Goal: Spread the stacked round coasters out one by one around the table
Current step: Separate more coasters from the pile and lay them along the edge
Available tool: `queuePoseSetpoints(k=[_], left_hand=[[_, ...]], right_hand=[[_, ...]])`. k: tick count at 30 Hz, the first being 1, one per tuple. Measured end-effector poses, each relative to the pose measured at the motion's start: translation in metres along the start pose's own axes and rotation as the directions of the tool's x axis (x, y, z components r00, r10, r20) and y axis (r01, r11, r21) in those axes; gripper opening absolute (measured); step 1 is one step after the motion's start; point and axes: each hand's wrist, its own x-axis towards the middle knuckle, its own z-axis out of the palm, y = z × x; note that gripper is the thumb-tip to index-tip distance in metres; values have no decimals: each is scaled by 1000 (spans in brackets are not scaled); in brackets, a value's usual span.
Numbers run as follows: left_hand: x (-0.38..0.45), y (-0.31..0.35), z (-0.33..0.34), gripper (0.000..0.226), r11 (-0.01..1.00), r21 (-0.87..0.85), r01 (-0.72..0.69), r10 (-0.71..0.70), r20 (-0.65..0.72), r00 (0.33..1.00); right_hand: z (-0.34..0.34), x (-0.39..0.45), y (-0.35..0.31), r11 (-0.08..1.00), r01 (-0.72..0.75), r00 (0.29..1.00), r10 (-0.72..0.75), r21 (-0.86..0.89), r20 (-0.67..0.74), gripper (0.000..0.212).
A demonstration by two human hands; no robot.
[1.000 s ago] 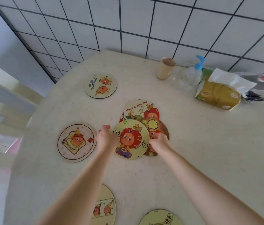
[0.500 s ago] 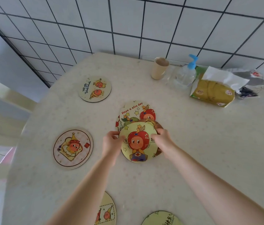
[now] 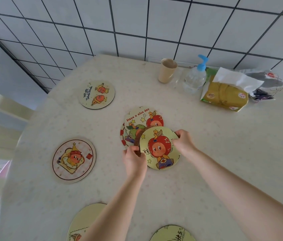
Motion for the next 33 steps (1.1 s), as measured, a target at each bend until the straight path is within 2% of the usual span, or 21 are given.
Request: queuePoseSetpoints(k=[7, 12, 19, 25, 33], left_hand=[[3, -2, -1, 18, 967, -218, 128, -138, -33, 990], [-4, -1, 0, 18, 939, -316, 138, -155, -28, 988], [-37, -6, 7, 18, 935, -330, 133, -148, -21, 989], [-92, -18, 38, 18, 951, -287, 111, -130, -47, 990], [-215, -57, 109, 18, 925, -340, 171, -203, -62, 977]], right_hand=[[0, 2, 0, 997, -25, 999, 24, 71, 22, 26], [-6, -1, 6, 992, -5, 1000, 5, 128, 1, 30], [-23, -22, 28, 982, 31, 999, -32, 188, 3, 28], [-62, -55, 82, 967, 33, 999, -42, 252, 31, 27], [-139, -117, 197, 954, 22, 986, -71, 300, 153, 22]])
